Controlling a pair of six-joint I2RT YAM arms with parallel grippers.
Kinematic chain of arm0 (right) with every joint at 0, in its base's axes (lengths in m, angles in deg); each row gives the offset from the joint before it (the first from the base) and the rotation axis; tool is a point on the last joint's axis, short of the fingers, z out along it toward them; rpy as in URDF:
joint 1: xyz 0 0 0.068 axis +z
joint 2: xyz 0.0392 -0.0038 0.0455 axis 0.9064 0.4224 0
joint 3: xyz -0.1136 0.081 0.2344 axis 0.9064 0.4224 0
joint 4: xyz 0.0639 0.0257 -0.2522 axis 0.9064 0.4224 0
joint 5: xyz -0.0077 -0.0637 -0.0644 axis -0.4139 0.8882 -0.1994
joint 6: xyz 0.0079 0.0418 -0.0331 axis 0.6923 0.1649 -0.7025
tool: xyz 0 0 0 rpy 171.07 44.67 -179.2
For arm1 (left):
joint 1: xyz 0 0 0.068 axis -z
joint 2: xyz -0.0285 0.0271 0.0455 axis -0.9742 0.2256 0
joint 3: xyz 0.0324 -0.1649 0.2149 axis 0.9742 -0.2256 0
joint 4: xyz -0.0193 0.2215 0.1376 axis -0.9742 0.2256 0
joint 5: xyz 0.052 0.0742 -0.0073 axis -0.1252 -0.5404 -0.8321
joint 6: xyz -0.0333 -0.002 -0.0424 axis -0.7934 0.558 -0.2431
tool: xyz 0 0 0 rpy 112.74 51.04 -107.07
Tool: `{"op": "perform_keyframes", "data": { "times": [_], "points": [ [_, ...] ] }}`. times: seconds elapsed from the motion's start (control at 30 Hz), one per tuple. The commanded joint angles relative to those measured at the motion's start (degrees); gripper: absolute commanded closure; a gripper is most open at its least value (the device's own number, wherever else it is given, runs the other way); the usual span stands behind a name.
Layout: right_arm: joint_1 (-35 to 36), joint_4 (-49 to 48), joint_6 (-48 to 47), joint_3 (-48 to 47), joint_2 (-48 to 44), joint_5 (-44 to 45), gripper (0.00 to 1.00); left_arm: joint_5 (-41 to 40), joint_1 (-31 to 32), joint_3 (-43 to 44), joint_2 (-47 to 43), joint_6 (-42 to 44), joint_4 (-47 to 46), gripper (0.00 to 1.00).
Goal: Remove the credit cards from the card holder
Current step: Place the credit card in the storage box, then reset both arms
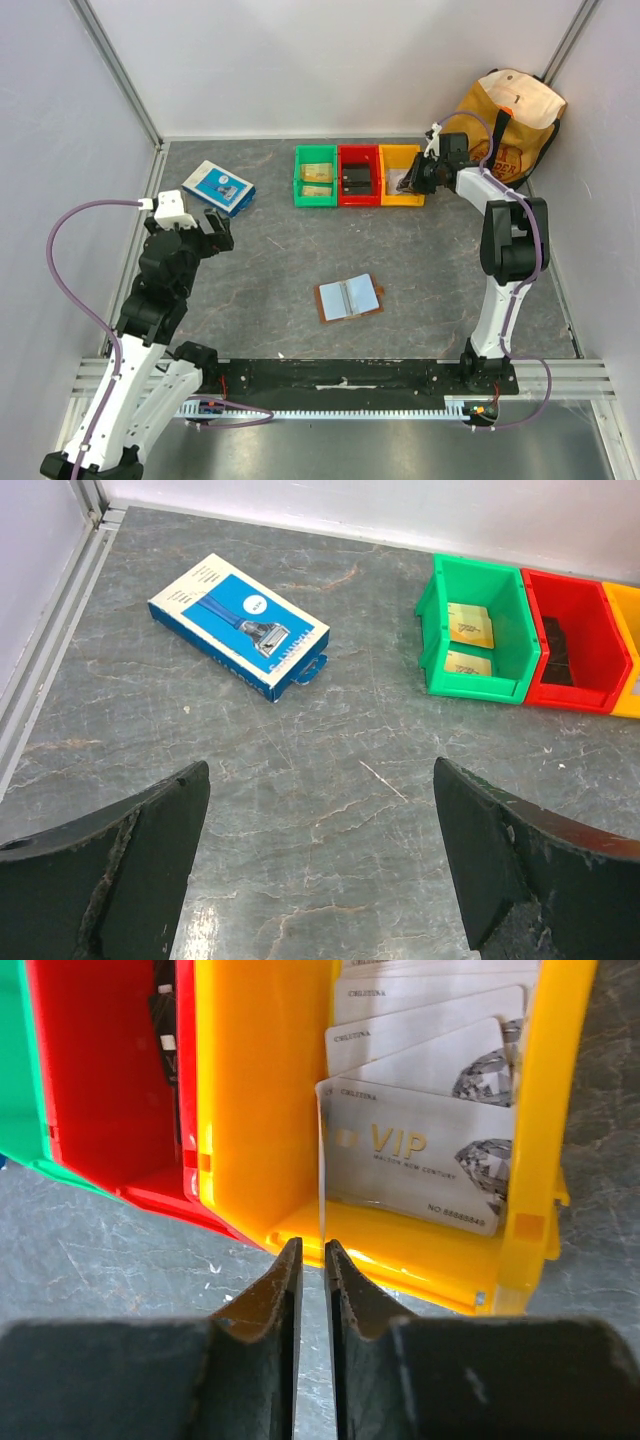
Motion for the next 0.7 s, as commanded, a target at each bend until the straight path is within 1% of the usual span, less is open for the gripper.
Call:
{"op": "perform_keyframes", "data": {
  "times": [0.0, 0.1, 0.27, 0.4, 0.47, 0.5, 0.6, 0.67],
  "points": [
    [-0.6, 2.8, -0.6, -2.8, -2.1, 6.2, 0.69, -0.8, -0.8, -0.3, -0.9, 2.0, -2.7, 0.02],
    [-0.7, 5.5, -1.5, -1.9, -6.1, 12.2, 0.44, -0.9, -1.0, -0.3, -1.0, 2.0, -2.7, 0.02],
    [-0.8, 8.9, -2.9, 0.7, -16.0, 19.3, 0.27, -1.0, -1.2, -0.5, -1.9, 1.9, -2.9, 0.02],
    [-0.7, 9.3, -3.2, 4.9, -28.6, 23.1, 0.13, -0.5, -1.1, -1.5, -4.6, 2.1, -4.4, 0.01],
    [-0.8, 9.1, -3.2, 7.5, -35.2, 24.6, 0.04, -0.9, -1.1, -2.1, -6.6, 2.3, -5.3, 0.01],
    [-0.7, 9.1, -3.2, 8.9, -38.8, 25.0, 0.02, -1.2, -1.1, -2.5, -7.7, 2.4, -5.9, 0.01],
    [-0.7, 8.4, -3.0, 13.4, -49.4, 28.5, 0.02, -3.2, -1.1, -3.6, -11.0, 2.8, -6.4, 0.01],
    [-0.7, 7.4, -2.6, 16.8, -55.6, 29.3, 0.02, -5.4, -1.1, -4.7, -13.4, 2.5, -6.7, 0.01]
  ]
}}
